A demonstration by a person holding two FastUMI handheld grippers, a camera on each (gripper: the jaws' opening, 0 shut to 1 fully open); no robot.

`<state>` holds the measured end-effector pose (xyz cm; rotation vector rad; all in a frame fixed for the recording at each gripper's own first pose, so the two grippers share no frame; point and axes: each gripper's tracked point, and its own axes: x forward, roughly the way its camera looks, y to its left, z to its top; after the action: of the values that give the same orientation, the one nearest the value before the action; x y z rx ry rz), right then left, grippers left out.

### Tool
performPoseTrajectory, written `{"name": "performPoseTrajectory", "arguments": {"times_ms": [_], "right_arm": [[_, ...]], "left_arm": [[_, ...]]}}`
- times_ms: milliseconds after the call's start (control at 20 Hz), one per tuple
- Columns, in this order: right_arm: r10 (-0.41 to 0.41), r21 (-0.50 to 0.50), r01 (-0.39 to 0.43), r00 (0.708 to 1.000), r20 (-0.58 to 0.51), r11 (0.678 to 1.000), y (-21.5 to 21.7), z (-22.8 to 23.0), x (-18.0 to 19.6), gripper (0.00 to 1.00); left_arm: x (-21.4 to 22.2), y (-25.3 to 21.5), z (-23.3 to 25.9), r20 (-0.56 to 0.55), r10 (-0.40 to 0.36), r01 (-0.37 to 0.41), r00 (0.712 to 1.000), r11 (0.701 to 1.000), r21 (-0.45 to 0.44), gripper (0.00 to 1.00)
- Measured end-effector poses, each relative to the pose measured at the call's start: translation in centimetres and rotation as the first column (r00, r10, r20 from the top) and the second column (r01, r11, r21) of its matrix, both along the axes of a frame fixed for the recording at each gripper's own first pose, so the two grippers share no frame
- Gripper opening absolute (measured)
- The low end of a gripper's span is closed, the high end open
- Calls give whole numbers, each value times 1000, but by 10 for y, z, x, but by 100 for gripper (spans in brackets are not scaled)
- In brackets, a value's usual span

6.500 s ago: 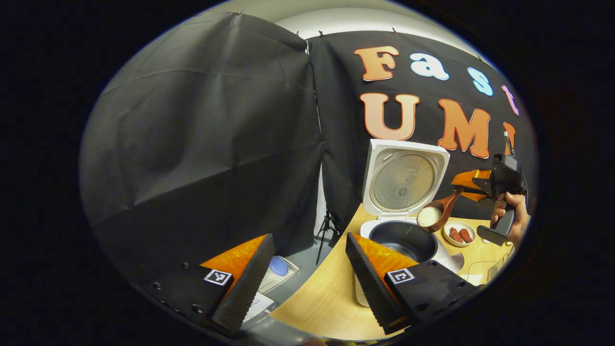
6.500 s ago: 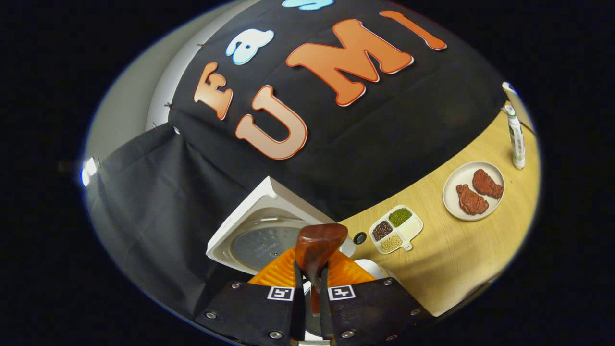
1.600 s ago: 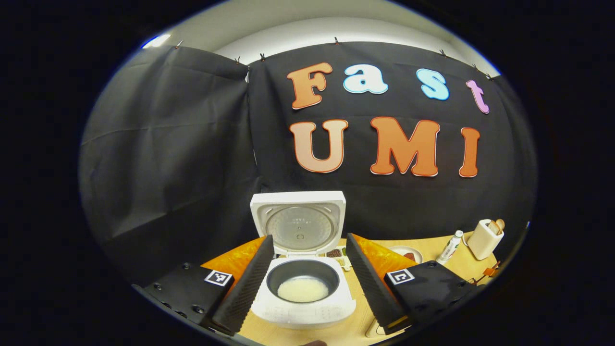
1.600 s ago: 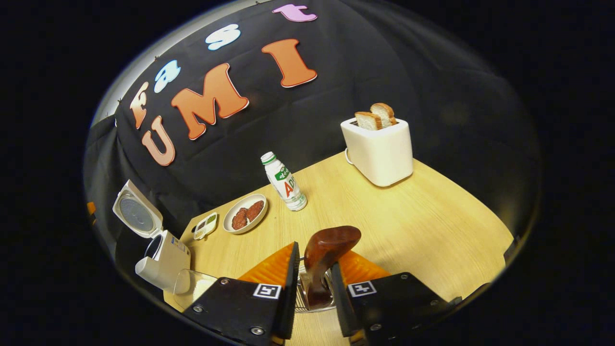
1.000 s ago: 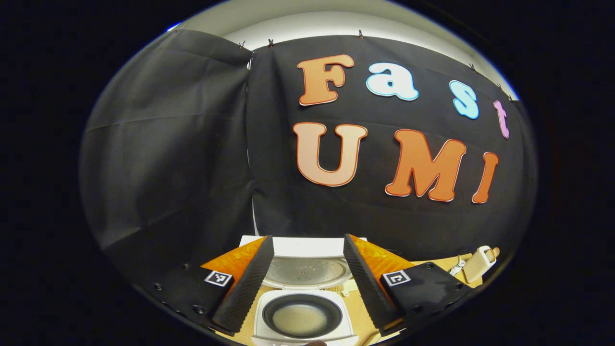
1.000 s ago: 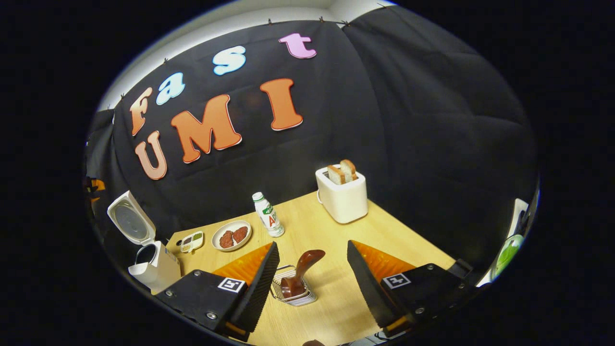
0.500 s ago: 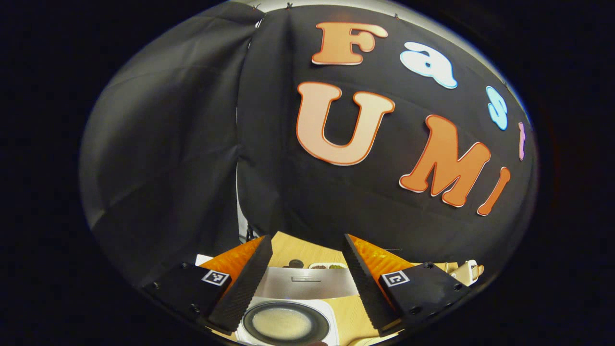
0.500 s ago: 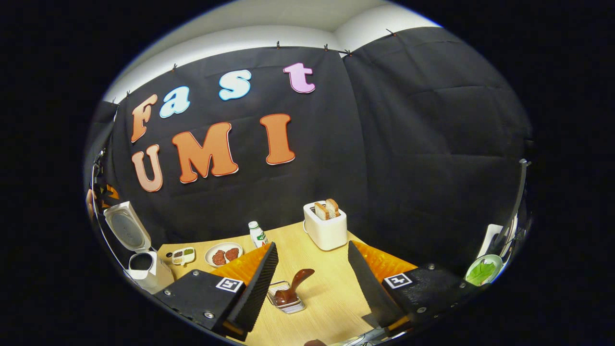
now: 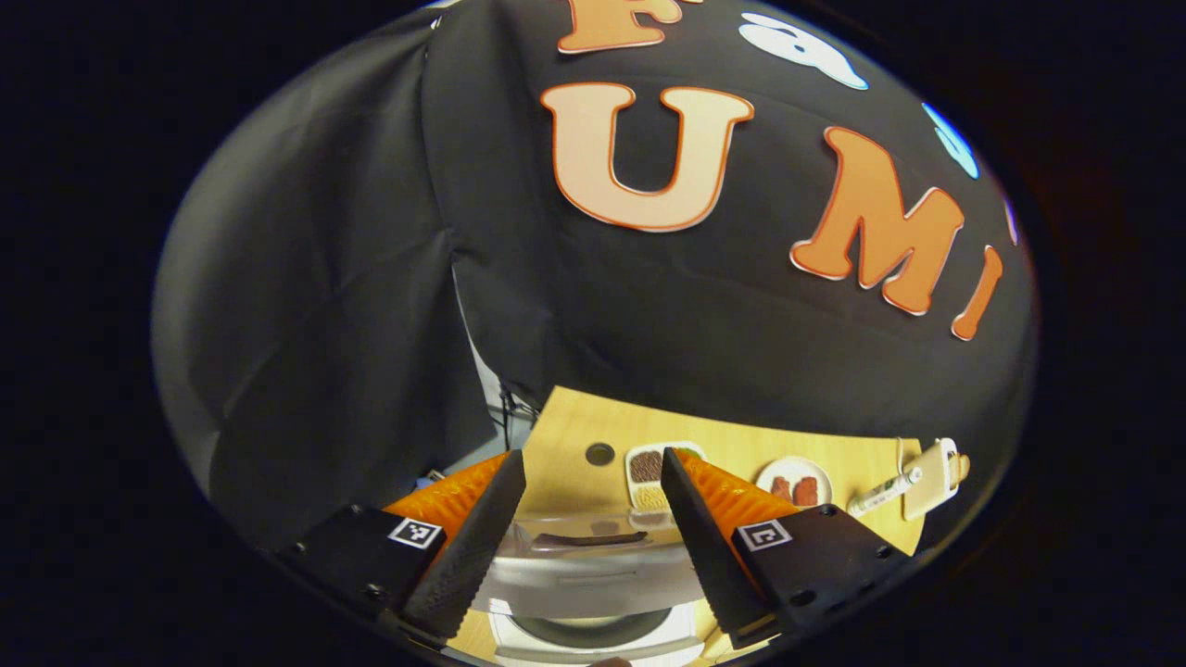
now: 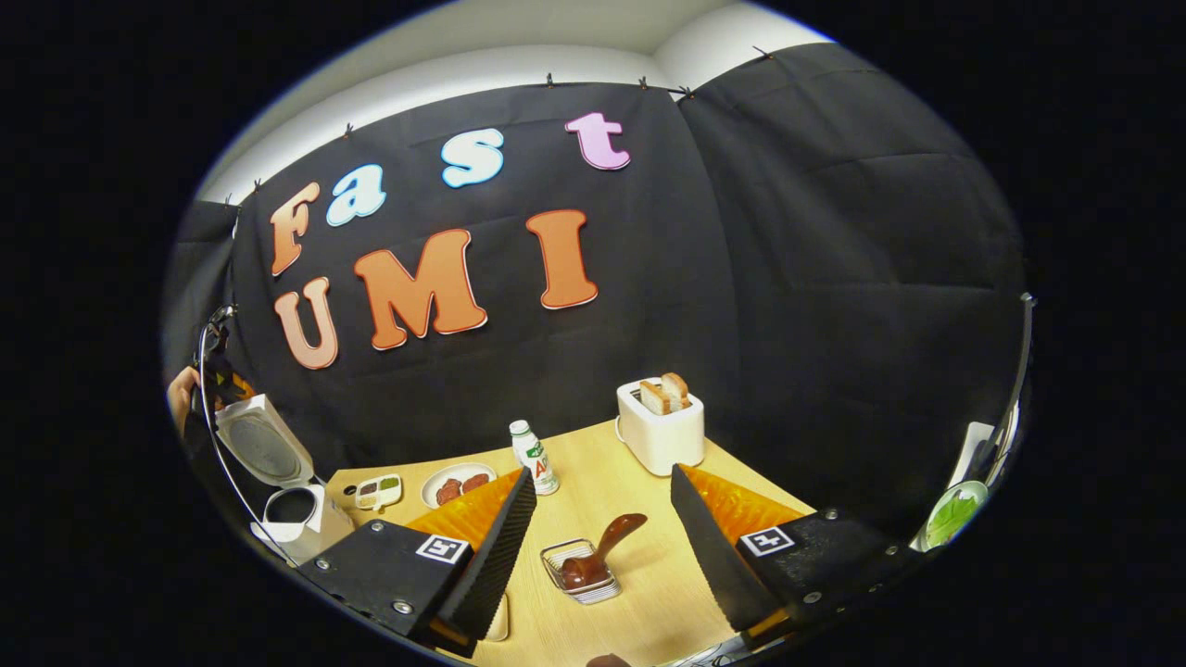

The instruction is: Close the left gripper, press the button to open the rice cooker; take a wooden spoon from the chopstick holder with the right hand, scoop a spoonful of rice and pour it into the rice cooker, then put the wooden spoon back into the chopstick holder.

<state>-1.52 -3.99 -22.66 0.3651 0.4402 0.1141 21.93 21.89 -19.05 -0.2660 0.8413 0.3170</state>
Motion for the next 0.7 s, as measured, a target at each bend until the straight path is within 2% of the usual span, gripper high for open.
{"name": "performPoseTrajectory", "arguments": {"times_ms": [150,300,350,450,700], "right_arm": [[51,25,-51,999,-9,998,14,-5,9,91],[110,44,-110,994,3,993,32,-2,20,91],[132,44,-132,991,10,990,37,-1,22,91],[171,46,-171,985,12,984,47,-2,24,91],[232,53,-232,973,5,971,61,-3,20,91]], "left_arm": [[-35,-14,-9,-49,-22,21,999,999,-29,99],[-78,-43,-33,-145,-52,38,988,995,-95,100],[-85,-47,-41,-157,-56,42,986,995,-92,98],[-108,-55,-62,-202,-77,61,976,995,-82,100],[-152,-79,-123,-330,-82,60,940,995,-75,100]]}}
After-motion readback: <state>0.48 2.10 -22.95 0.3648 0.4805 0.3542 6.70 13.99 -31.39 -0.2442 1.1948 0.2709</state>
